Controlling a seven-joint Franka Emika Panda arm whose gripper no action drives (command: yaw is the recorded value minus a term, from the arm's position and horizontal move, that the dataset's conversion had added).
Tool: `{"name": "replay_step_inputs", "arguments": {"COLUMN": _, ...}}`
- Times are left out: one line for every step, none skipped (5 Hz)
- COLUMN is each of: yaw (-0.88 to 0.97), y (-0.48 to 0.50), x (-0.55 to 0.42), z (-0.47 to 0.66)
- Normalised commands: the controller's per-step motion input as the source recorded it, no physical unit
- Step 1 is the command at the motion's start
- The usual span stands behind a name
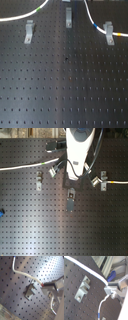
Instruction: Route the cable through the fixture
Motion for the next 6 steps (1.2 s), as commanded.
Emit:
{"name": "replay_step_inputs", "arguments": {"yaw": 0.00, "y": 0.027, "x": -0.253, "z": 0.47}}
{"name": "replay_step_inputs", "arguments": {"yaw": 0.00, "y": 0.371, "x": -0.270, "z": 0.42}}
{"name": "replay_step_inputs", "arguments": {"yaw": -0.01, "y": 0.380, "x": -0.169, "z": 0.35}}
{"name": "replay_step_inputs", "arguments": {"yaw": -0.48, "y": 0.214, "x": -0.035, "z": 0.38}}
{"name": "replay_step_inputs", "arguments": {"yaw": -0.60, "y": 0.030, "x": -0.104, "z": 0.34}}
{"name": "replay_step_inputs", "arguments": {"yaw": -0.27, "y": 0.099, "x": -0.240, "z": 0.32}}
